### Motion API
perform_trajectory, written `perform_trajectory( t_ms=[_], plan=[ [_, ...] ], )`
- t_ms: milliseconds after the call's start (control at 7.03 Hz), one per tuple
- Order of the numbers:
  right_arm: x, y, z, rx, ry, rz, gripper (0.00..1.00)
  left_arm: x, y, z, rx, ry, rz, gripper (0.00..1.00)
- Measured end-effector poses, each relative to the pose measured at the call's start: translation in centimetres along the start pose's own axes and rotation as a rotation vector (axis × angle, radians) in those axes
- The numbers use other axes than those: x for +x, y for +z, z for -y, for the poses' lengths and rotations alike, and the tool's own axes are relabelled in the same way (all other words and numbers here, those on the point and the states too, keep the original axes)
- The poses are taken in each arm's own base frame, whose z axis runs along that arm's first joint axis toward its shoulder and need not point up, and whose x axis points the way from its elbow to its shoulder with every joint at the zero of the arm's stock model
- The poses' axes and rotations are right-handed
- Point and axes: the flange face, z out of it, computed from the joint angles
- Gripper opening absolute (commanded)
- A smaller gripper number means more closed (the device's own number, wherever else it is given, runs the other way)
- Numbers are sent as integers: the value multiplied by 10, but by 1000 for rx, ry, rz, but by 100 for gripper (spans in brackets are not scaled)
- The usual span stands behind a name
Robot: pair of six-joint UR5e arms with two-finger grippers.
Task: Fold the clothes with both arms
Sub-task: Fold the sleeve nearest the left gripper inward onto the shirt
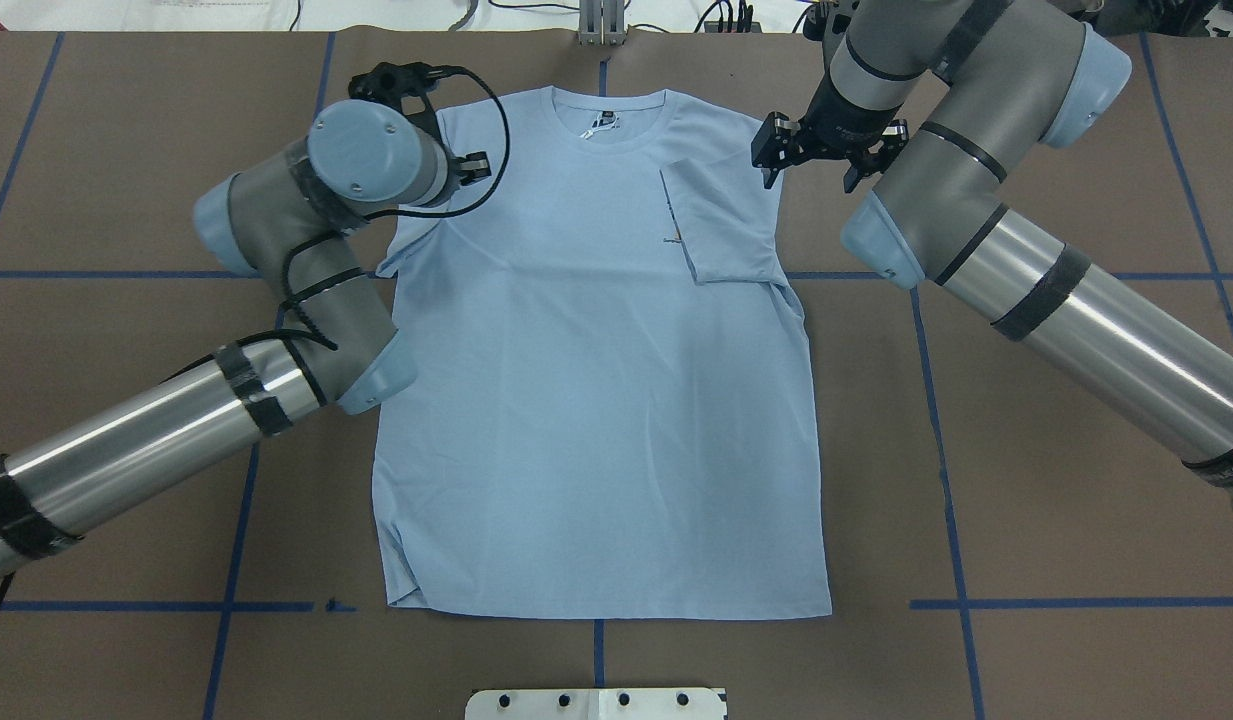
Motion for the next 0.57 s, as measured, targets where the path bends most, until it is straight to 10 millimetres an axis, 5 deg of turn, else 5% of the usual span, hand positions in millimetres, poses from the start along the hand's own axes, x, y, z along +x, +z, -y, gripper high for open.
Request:
perform_trajectory(
  t_ms=[284, 569],
  plan=[
    [7, 2, 0, -2, 5, -3, 100, 56, 11, -20, -22, -23, 3, 100],
    [22, 9, -5, 9, 6, 4, 100, 68, 12, -26, -14, -24, -20, 100]
  ],
)
